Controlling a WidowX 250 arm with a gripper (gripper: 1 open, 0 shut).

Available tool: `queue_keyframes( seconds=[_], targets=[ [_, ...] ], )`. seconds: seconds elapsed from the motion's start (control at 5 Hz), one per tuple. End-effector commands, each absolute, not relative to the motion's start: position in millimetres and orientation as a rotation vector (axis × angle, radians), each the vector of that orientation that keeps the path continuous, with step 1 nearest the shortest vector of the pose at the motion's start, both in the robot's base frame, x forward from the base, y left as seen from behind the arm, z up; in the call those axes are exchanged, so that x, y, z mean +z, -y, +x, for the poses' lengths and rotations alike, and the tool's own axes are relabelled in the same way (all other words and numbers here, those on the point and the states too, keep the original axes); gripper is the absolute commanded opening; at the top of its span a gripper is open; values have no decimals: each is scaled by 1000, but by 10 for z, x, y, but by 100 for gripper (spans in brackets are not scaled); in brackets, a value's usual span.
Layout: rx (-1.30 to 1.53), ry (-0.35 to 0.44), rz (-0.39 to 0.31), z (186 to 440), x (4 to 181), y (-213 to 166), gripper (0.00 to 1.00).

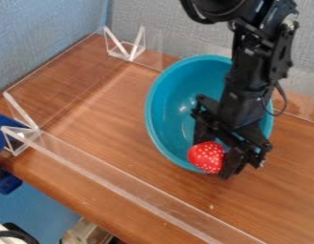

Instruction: Remove the strawberry from inside the blue bowl and put it on the table

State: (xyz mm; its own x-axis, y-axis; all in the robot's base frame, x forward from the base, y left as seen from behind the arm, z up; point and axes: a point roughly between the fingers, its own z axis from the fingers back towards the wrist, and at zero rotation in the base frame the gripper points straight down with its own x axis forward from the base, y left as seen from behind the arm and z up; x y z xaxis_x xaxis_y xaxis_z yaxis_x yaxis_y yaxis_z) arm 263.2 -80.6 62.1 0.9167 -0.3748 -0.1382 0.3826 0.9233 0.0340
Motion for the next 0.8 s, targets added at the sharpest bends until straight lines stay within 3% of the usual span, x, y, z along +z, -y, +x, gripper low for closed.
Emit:
queue_keyframes(
  seconds=[0.0, 0.6],
  targets=[
    [-378, -81, 49, 2680, 711, 778, 0],
    [-383, -88, 36, 2707, 588, 763, 0]
  ],
)
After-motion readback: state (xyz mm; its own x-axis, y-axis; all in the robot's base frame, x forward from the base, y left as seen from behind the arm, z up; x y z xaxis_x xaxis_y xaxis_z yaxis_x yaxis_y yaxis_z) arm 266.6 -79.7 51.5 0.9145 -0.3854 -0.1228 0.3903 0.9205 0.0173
